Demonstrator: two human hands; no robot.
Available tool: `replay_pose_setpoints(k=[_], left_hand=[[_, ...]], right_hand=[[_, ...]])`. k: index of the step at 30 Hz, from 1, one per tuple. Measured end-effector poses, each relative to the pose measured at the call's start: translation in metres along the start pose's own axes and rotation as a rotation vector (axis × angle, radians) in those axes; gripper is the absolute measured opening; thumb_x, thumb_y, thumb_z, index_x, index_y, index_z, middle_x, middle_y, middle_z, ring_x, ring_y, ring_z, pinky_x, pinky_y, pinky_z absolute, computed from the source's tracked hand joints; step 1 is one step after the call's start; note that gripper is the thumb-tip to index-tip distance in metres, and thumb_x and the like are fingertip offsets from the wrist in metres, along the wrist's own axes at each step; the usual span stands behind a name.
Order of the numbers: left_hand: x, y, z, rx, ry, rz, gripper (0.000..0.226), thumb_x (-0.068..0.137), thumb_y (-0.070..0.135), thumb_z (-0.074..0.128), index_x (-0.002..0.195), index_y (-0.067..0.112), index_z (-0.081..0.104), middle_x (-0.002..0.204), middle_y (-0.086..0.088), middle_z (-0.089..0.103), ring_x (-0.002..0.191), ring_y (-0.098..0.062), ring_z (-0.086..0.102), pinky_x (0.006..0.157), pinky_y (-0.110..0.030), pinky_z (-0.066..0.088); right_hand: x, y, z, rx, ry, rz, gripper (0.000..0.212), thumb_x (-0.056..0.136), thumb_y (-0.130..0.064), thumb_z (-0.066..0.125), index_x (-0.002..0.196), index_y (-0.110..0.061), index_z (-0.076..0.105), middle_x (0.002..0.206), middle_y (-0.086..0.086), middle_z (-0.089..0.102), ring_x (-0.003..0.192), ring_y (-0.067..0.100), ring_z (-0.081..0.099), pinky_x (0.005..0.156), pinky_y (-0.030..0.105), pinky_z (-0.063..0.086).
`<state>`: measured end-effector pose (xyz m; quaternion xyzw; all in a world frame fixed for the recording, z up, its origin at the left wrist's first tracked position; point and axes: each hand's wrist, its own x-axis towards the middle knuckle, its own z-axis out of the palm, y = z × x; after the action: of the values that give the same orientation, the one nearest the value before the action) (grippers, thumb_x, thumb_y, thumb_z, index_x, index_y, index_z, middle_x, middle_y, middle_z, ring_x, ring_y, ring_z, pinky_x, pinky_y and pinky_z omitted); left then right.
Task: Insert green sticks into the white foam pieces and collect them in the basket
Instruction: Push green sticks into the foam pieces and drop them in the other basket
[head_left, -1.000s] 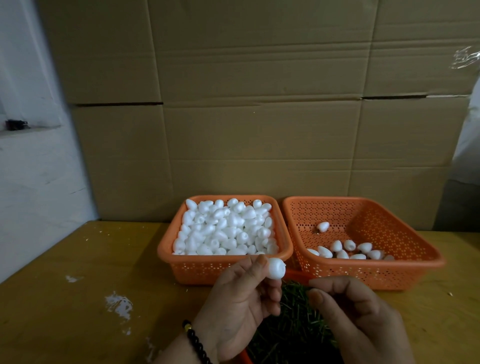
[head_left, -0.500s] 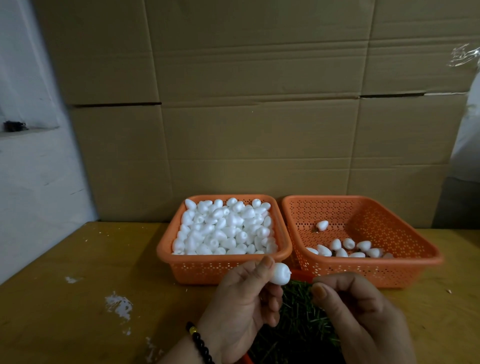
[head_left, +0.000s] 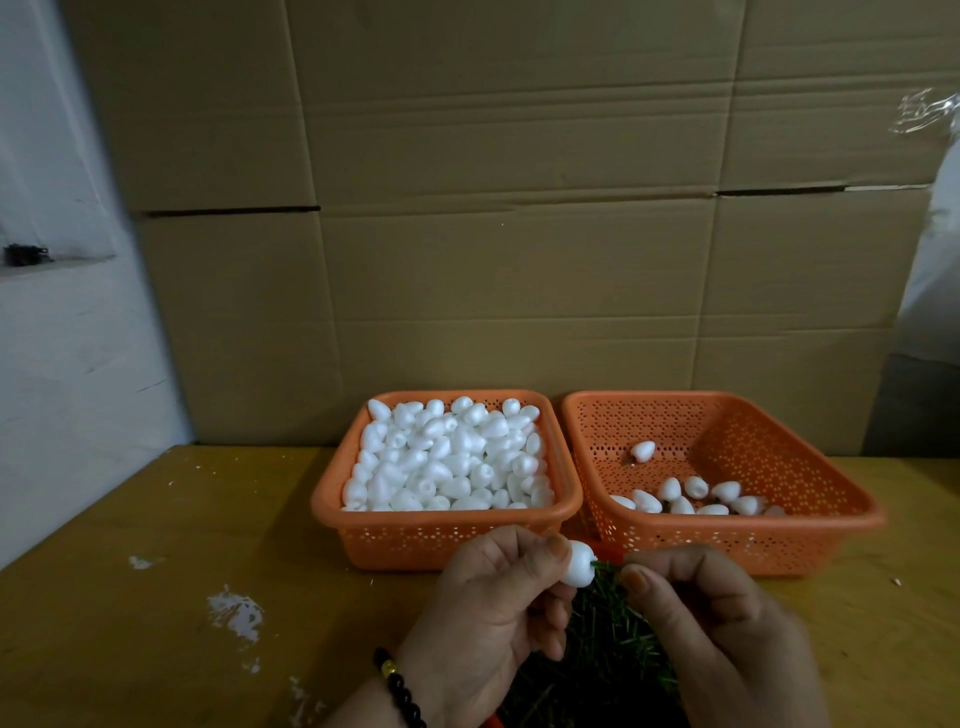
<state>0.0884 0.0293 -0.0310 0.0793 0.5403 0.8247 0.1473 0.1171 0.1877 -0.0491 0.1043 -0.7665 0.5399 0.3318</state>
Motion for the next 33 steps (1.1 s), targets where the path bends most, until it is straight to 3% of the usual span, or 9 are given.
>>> replay_pose_setpoints(k=[5,11,33], left_hand=[[0.0006,-0.0001,0.0009,0.017,0.013,0.004,0.028,0.068,0.022,0.072,0.080,0.002,0.058,0.062,-0.007,0.059,0.050,-0.013,0.051,0.040,-0.023,0.039],[0.0006,-0.0013,0.0015,0.043,0.009,0.010,0.030,0.068,0.023,0.071,0.084,0.000,0.057,0.063,-0.007,0.060,0.052,-0.013,0.052,0.040,-0.023,0.040],[0.0012,-0.0050,0.0011,0.040,-0.009,-0.002,0.031,0.067,0.023,0.074,0.084,0.001,0.059,0.064,-0.009,0.063,0.052,-0.014,0.054,0.039,-0.023,0.042]], right_hand=[[0.0000,0.0000,-0.0001,0.002,-0.013,-0.003,0.010,0.067,-0.030,0.069,0.074,-0.038,0.070,0.069,-0.012,0.070,0.066,0.001,0.065,0.058,0.009,0.047],[-0.0001,0.0015,-0.0001,-0.012,-0.016,-0.020,0.011,0.067,-0.033,0.068,0.077,-0.037,0.070,0.069,-0.014,0.070,0.066,0.000,0.066,0.059,0.012,0.049],[0.0009,0.0024,0.0006,-0.082,-0.026,-0.077,0.021,0.069,-0.030,0.076,0.085,-0.040,0.068,0.072,-0.023,0.068,0.068,-0.007,0.064,0.061,0.001,0.043]])
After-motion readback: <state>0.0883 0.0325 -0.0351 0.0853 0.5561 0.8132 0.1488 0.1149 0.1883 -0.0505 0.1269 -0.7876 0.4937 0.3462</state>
